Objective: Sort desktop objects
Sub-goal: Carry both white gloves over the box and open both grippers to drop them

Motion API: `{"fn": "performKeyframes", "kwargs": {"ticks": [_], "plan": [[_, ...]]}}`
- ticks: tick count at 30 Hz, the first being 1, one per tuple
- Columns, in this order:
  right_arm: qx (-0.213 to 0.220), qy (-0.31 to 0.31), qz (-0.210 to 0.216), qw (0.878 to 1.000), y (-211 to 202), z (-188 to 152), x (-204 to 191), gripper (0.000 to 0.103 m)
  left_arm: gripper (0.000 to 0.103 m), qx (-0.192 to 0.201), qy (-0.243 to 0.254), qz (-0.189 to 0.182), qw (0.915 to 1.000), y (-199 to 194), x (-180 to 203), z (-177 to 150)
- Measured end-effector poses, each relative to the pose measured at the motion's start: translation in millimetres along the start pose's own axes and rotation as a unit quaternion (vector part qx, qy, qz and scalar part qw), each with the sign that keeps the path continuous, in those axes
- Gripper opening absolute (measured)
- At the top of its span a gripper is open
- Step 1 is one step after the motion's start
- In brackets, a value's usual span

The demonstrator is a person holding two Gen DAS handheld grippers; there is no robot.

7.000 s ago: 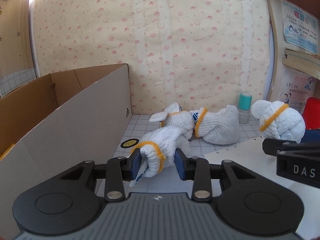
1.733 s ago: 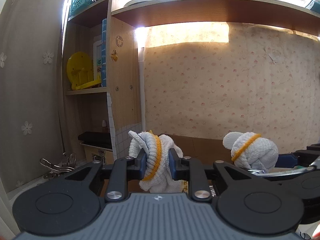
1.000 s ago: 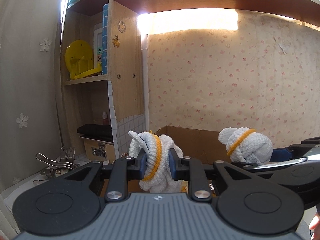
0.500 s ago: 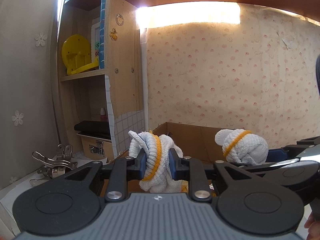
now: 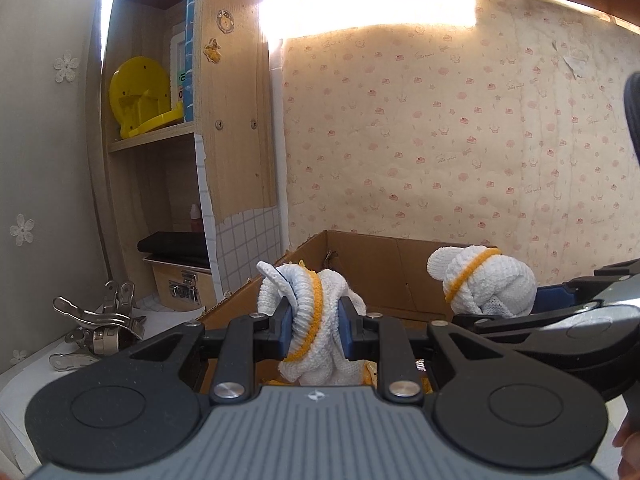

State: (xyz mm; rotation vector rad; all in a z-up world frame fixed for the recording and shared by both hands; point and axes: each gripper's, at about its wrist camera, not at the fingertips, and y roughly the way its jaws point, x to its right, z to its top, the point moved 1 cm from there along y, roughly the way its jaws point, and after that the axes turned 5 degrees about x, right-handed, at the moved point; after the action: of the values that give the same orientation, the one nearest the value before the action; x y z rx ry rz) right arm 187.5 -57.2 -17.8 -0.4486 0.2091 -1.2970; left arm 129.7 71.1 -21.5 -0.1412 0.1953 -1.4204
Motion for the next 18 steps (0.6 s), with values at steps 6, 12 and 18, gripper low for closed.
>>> {"fn": "performKeyframes", "kwargs": {"ticks": [6, 12, 18], "plan": [[-0.002, 0.000, 0.001, 1.000, 2.8, -0.2, -0.3, 0.055, 0.024, -0.003, 0.002, 0.001, 1.0000, 2.6, 1.4, -1.2], [-0.004, -0.001, 0.002, 1.000, 4.6, -0.3, -1.1, 0.055, 0.024, -0.006, 0.003, 0.000, 1.0000, 5.0, 2.2, -1.8], [-0.007, -0.003, 0.003, 1.000, 7.5, 0.3, -1.1, 0.055, 0.025, -0.012, 0.004, 0.001, 0.9999, 7.5, 2.5, -3.7]]}}
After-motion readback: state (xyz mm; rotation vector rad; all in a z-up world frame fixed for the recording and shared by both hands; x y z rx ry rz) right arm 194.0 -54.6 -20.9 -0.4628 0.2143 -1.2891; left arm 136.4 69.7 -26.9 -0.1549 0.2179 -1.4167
